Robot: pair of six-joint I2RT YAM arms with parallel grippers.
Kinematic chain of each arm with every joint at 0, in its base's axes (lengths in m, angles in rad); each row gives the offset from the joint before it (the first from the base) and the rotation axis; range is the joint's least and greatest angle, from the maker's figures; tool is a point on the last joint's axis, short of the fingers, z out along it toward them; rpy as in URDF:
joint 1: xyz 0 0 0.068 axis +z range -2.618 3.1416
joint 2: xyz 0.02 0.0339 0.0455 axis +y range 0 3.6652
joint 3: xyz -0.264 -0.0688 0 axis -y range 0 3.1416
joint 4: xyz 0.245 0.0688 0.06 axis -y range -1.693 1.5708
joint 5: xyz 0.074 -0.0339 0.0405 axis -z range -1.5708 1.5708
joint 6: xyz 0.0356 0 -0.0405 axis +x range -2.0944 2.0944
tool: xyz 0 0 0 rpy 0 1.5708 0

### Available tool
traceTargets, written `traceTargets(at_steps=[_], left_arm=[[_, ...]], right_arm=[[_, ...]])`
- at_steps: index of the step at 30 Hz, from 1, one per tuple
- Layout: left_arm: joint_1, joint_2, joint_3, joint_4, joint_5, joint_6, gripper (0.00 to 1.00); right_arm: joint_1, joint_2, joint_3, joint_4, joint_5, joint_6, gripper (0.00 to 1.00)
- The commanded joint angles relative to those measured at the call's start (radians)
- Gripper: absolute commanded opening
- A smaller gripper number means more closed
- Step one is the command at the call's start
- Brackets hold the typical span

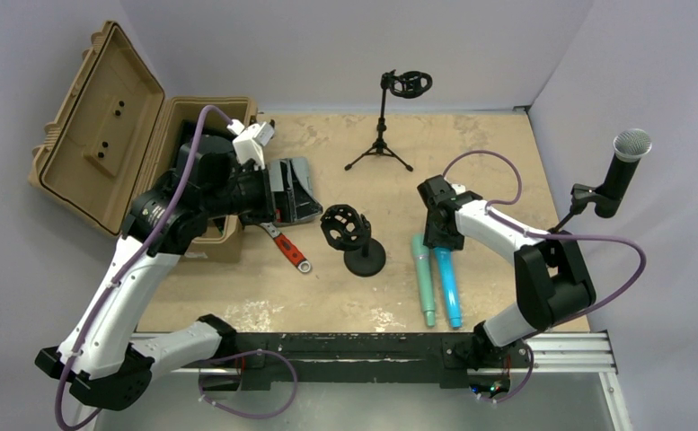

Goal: Remove the microphone from the stand

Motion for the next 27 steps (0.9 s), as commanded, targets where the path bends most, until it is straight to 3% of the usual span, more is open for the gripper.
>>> traceTargets(at_steps=[1,9,14,27], left_arm=[[-0.002,0.005,0.017,0.044,0.02,0.012,0.98],[-0.003,0.006,0.002,0.051,0.013,0.013,0.98],[-0.003,0.013,0.008,0.056,0.01,0.017,0.98],[-0.003,0.037,0.017,0.073,0.021,0.013,0.98]], right_arm=[[-0.005,0.008,-0.003,0.038,0.028,-0.003,0.09],[-0.006,0.006,0.008,0.027,-0.007,-0.016,0.21],[-0.007,0.006,0.029,0.007,-0.016,-0.016,0.37],[-0.008,-0.036,0.224,-0.129,0.03,-0.067,0.61]])
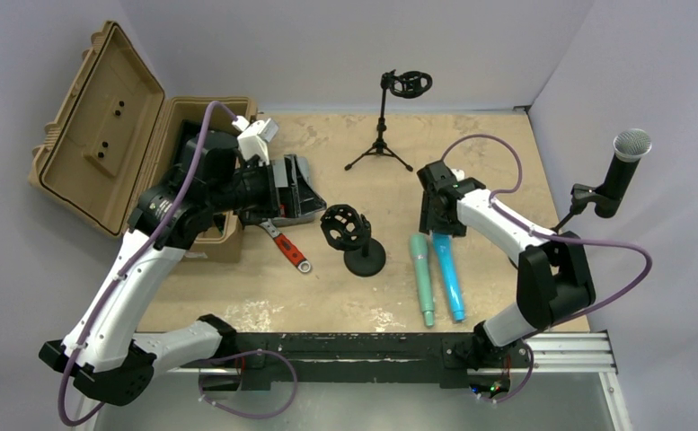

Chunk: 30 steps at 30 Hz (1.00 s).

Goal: Remove the microphone from the stand

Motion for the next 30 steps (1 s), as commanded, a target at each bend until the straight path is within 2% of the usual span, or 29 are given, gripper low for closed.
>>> traceTargets(at_steps=[1,5,7,10,14,23,28,30], left_arm=[[-0.002,0.007,0.018,0.04,0.016,0.012,0.98],[-0.002,0.005,0.021,0.038,0.015,0.009,0.98],[-0.002,0.005,0.022,0.039,0.012,0.008,0.98],[-0.002,0.008,0.029,0.035,0.016,0.006,0.98],[-0.002,0.009,0.05,0.012,0.014,0.004,0.98],[-0.002,-0.009,0.099,-0.091,-0.009,0.067,1.0],[-0.002,0.0,0.138,-0.144,-0.044,0.125,1.0],[-0.002,0.009,0.156,-0.16,-0.066,0.152,1.0]], right_arm=[[-0.004,-0.046,0.096,-0.057,0.02,-0.033,0.62],[-0.004,-0.065,0.109,-0.057,-0.037,-0.048,0.64],[-0.006,-0.091,0.109,0.012,-0.109,-0.07,0.64],[-0.044,-0.141,0.1,0.18,-0.318,-0.078,0.63],[-0.131,-0.142,0.074,0.503,-0.644,-0.003,0.65],[-0.234,0.243,0.236,0.961,-0.999,0.239,0.64],[-0.254,0.459,0.33,1.221,-1.139,0.443,0.63],[-0.254,0.521,0.377,1.26,-1.161,0.501,0.63]])
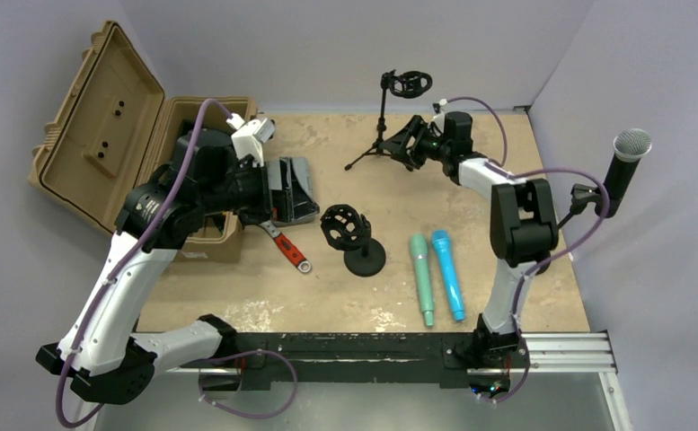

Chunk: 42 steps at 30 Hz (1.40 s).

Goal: Remove the microphone from the stand

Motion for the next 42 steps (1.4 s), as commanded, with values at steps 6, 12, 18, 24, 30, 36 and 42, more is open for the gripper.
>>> traceTargets(at_steps=[6,12,18,24,30,36,42], left_arm=[[-0.003,0.03,0.106,-0.085,-0.099,0.155,1.0],[-0.003,0.028,0.118,-0.094,-0.125,0.193,1.0],[-0.002,0.052,0.148,-0.111,-0.138,0.236,1.0],[-0.002,0.061,0.151,-0.118,-0.14,0.261,1.0],[-0.002,0.078,0.168,-0.123,-0.137,0.272,1.0],[-0.003,0.087,0.179,-0.125,-0.131,0.27,1.0],[-0.003,0.088,0.183,-0.125,-0.128,0.263,1.0]], right_arm=[[-0.01,0.175,0.176,0.32,-0.139,0.279,0.63],[-0.018,0.232,0.155,0.518,-0.122,0.455,0.55],[-0.02,0.279,0.221,0.501,-0.109,0.467,0.48],[-0.021,0.324,0.266,0.499,-0.115,0.488,0.37],[-0.021,0.335,0.273,0.498,-0.125,0.488,0.24],[-0.021,0.31,0.284,0.333,-0.128,0.365,0.0],[-0.022,0.217,0.178,0.249,-0.256,0.251,0.0]])
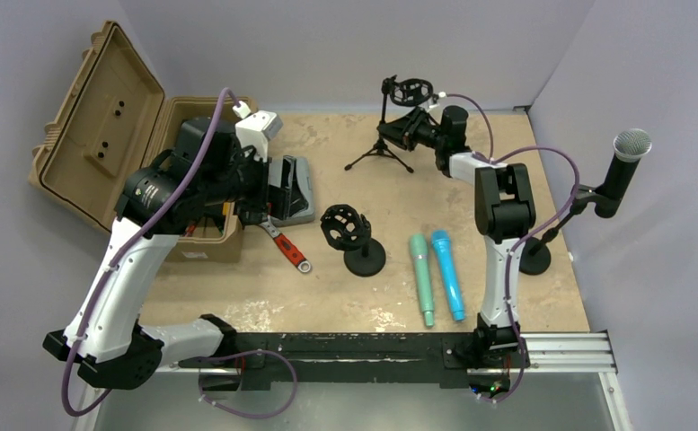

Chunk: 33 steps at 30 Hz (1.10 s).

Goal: Remove the microphone from the stand

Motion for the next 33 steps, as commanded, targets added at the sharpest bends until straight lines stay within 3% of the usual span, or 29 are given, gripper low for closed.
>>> traceTargets(at_steps=[1,6,13,17,19,21,23,26,29,31,33], left_arm=[[-0.002,0.001,0.044,0.009,0.002,0.014,1.0],[-0.002,0.017,0.059,0.007,0.019,0.008,1.0],[-0.002,0.044,0.077,0.02,0.046,-0.001,1.0],[-0.002,0.047,0.075,0.024,0.045,-0.004,1.0],[-0.002,0.047,0.075,0.021,0.042,-0.003,1.0],[-0.002,0.045,0.075,0.019,0.039,-0.003,1.0],[-0.003,0.046,0.073,0.02,0.037,-0.005,1.0],[-0.003,0.049,0.068,0.026,0.043,-0.008,1.0],[-0.003,0.057,0.078,0.032,0.055,-0.009,1.0],[-0.003,0.058,0.081,0.033,0.056,-0.008,1.0],[-0.001,0.055,0.079,0.032,0.049,-0.008,1.0]], right_arm=[[-0.003,-0.098,-0.065,-0.146,-0.141,-0.161,0.0],[-0.003,-0.141,-0.085,-0.192,-0.257,-0.167,0.0],[-0.003,-0.164,-0.119,-0.113,-0.352,-0.071,0.0],[-0.006,-0.167,-0.185,-0.195,-0.348,-0.158,0.0],[-0.006,-0.171,-0.16,-0.421,-0.276,-0.347,0.0],[-0.003,-0.169,-0.061,-0.748,-0.091,-0.594,0.0],[0.013,-0.182,0.016,-0.894,0.112,-0.726,0.0],[0.04,-0.243,-0.05,-0.814,0.344,-0.782,0.0],[0.08,-0.241,-0.027,-0.856,0.515,-0.888,0.0],[0.113,-0.247,-0.029,-0.862,0.593,-0.939,0.0],[0.125,-0.262,-0.049,-0.842,0.577,-0.957,0.0]])
